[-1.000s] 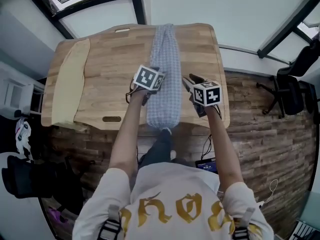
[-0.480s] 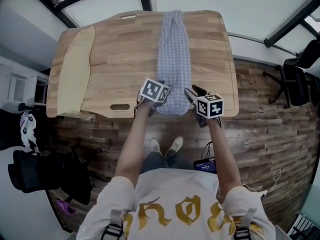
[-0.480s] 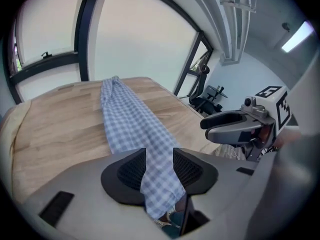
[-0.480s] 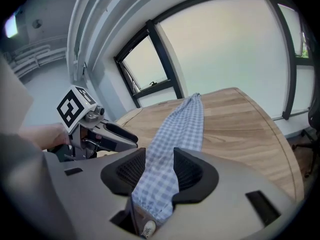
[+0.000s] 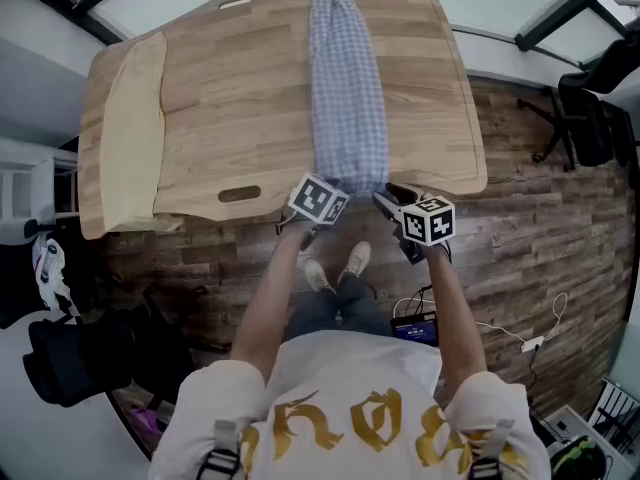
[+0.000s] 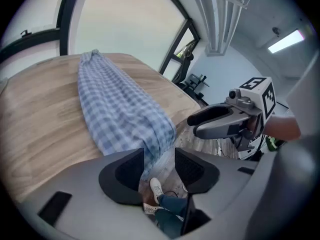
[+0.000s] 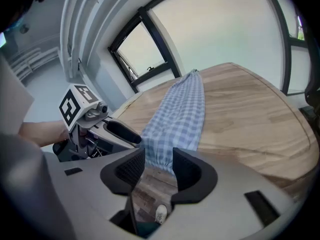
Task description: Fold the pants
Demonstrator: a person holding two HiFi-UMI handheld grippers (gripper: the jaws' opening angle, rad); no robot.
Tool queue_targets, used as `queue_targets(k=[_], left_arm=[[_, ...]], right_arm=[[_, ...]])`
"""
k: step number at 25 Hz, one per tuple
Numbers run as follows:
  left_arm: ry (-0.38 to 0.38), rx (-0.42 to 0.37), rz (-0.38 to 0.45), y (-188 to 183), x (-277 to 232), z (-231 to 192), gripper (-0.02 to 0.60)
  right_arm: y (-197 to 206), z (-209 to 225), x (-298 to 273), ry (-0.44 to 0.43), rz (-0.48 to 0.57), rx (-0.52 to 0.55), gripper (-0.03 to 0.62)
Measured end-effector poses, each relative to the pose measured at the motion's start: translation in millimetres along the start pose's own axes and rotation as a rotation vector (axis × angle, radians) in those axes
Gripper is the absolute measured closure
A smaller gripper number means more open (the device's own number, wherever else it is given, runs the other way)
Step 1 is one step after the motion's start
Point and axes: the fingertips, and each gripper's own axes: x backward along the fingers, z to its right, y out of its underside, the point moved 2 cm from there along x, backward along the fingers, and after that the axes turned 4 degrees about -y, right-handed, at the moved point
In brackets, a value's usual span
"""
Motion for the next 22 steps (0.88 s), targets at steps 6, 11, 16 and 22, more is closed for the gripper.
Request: queue_targets(k=[6, 11, 16, 22], left_arm=[[0.022, 0.045, -0.012, 36.9, -8.6, 4.5, 0.348], [0.0, 0.106, -0.036, 60.0, -30.7, -3.1, 0.324], [-0.013, 0.316, 0.042, 69.7, -44.7, -18.9, 0.31], [-0.013, 0.539, 0.131, 63.3, -54.2, -34.1, 0.301]], right_arm=[[38.7, 5.9, -13.3, -0.002, -0.058, -0.036, 0.394], [56.3, 19.5, -24.3, -0.006, -0.068, -0.081, 0.353], [64.2, 31.1, -40.6, -0.015, -0.062, -0.113, 0.317], [62.3, 44.7, -50.6, -0.024, -0.012, -0.171, 0.298]])
